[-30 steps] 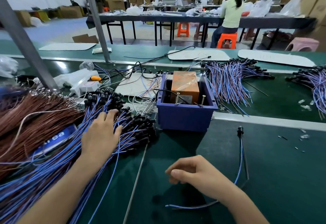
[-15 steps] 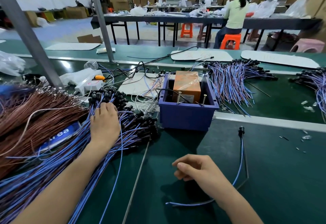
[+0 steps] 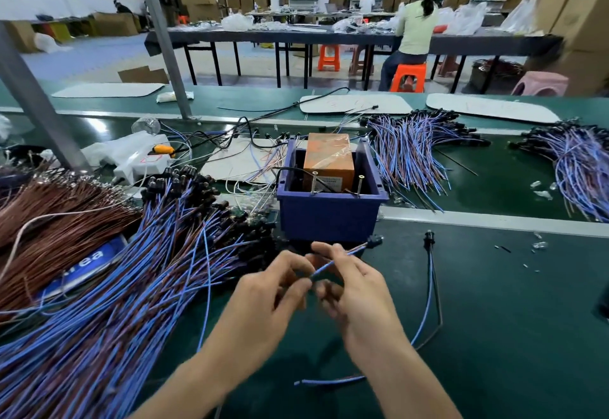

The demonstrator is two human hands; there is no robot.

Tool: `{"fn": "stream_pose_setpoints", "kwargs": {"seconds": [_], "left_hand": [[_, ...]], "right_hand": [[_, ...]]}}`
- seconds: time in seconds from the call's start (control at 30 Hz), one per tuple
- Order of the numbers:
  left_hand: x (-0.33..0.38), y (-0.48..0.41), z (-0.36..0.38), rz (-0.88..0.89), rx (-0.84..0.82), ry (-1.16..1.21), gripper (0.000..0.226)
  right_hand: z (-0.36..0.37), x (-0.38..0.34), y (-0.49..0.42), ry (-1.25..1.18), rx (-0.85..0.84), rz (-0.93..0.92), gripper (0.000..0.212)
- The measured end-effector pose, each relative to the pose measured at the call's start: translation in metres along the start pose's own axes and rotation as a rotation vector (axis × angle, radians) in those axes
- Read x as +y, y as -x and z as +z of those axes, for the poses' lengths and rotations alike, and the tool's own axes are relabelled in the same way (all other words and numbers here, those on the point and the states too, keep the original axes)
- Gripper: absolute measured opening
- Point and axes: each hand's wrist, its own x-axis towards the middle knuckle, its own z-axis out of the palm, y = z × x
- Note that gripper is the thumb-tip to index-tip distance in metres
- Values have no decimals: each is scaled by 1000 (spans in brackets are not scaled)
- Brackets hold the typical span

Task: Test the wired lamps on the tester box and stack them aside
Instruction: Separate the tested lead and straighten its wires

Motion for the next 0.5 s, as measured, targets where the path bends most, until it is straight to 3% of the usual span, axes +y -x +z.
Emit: {"fn": "stream_pose_setpoints", "kwargs": {"seconds": [0.1, 0.27, 0.37, 0.5], "left_hand": [[-10, 7, -11, -40, -210, -22, 22], [-28, 3, -49, -147, -378, -136, 15], [-23, -3, -51, -194, -324, 4, 14], [-10, -16, -36, -294, -119, 357, 15]], "right_hand": [[-29, -26, -9, -78, 128, -92, 32], [-91, -67, -39, 449, 333, -172, 31], [-105, -74, -57, 763, 399, -198, 25], [-112, -68, -69, 1181, 383, -105, 29]]}}
